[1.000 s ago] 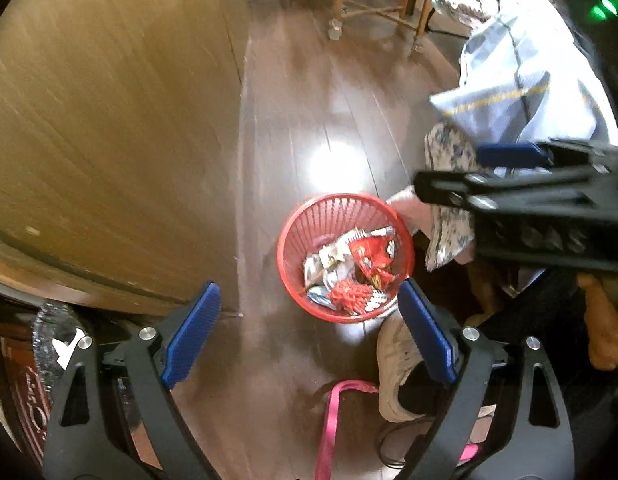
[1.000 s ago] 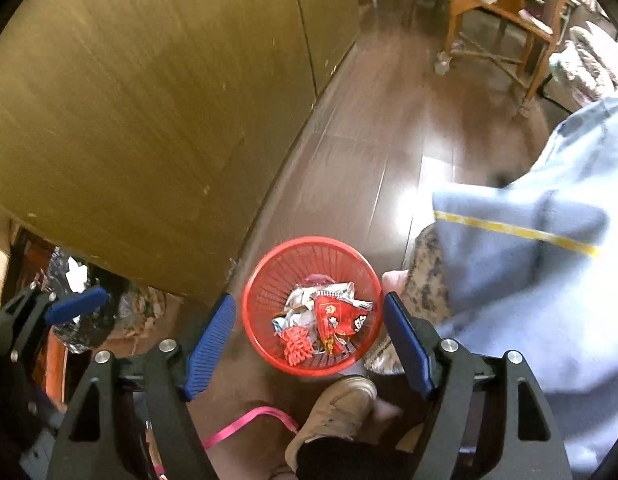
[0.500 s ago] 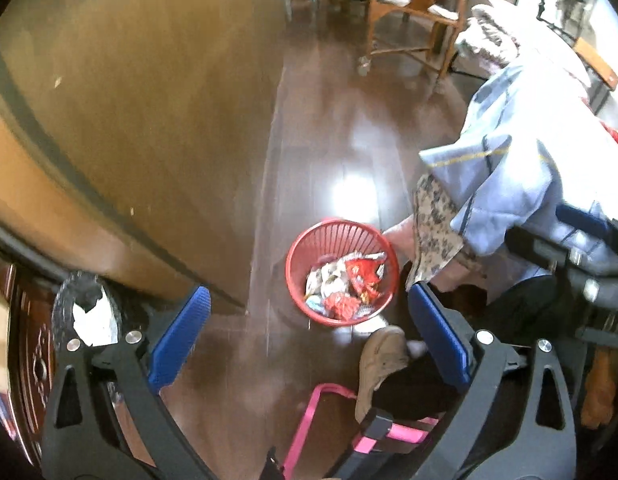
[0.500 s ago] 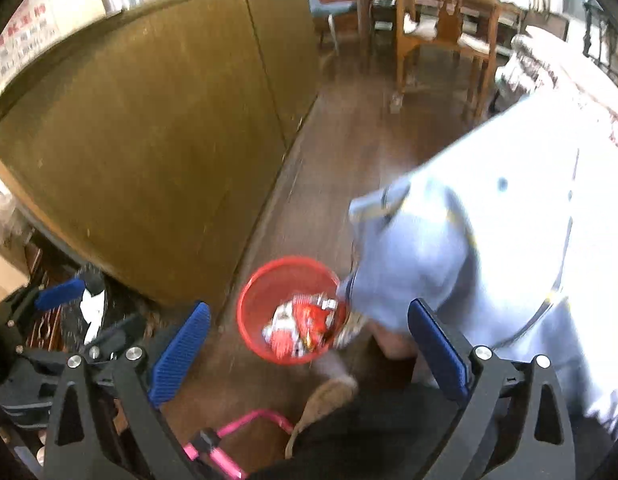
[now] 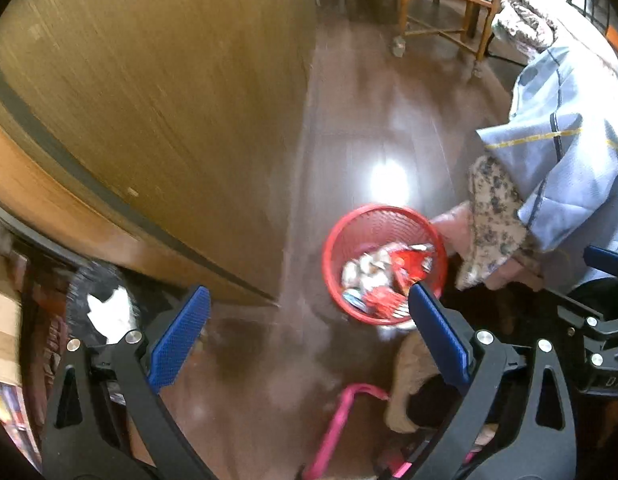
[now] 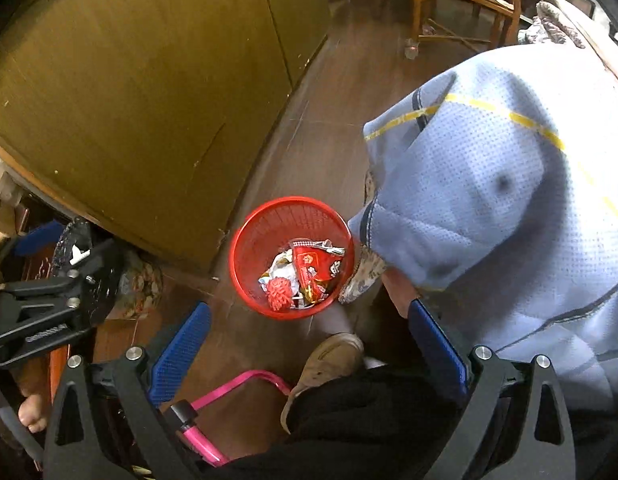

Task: Collect trash

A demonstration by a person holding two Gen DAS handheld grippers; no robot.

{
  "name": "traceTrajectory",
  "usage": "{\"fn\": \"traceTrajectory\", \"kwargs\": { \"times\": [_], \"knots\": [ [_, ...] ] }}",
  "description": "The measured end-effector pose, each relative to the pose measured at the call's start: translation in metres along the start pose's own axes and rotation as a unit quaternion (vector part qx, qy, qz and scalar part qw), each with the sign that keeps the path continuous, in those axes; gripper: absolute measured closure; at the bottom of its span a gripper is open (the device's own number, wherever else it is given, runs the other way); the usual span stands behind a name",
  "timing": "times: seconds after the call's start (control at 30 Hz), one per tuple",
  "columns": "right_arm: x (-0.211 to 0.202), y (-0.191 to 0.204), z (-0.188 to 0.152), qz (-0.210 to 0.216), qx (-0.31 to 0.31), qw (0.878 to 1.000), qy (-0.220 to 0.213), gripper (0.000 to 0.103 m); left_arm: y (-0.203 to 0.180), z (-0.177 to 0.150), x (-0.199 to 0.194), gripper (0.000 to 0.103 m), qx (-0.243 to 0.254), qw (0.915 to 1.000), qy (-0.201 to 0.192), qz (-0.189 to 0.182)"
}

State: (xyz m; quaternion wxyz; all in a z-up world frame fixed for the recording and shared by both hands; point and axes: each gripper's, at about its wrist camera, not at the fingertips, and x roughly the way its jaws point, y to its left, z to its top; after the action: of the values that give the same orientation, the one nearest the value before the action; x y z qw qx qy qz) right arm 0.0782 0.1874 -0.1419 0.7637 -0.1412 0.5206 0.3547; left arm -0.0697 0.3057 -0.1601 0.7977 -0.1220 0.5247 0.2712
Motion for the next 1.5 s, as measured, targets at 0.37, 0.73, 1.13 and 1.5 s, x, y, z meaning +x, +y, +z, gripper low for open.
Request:
{"fn": "traceTrajectory", "kwargs": {
  "times": [0.37,0.73,1.13,1.5],
  "knots": [
    [0.000,0.009,0.002,-0.016,-0.011,1.000,-0.018,0.006,-0.003,0.002,-0.002,0.008,0.007,0.9999,-0.012,0.001],
    [-0.001,0.006,0.002,-0.017,-0.004,1.000,-0.018,0.006,-0.003,0.003,-0.004,0.008,0.009,0.9999,-0.013,0.002],
    [0.003,0.006,0.003,-0.014,-0.004,1.000,-0.013,0.006,-0.004,0.004,-0.005,0.008,0.009,0.9998,-0.015,0.003],
    [0.004,0.006,0.004,-0.014,-0.004,1.000,-0.013,0.006,-0.004,0.005,-0.005,0.008,0.010,0.9998,-0.016,0.003]
  ]
}}
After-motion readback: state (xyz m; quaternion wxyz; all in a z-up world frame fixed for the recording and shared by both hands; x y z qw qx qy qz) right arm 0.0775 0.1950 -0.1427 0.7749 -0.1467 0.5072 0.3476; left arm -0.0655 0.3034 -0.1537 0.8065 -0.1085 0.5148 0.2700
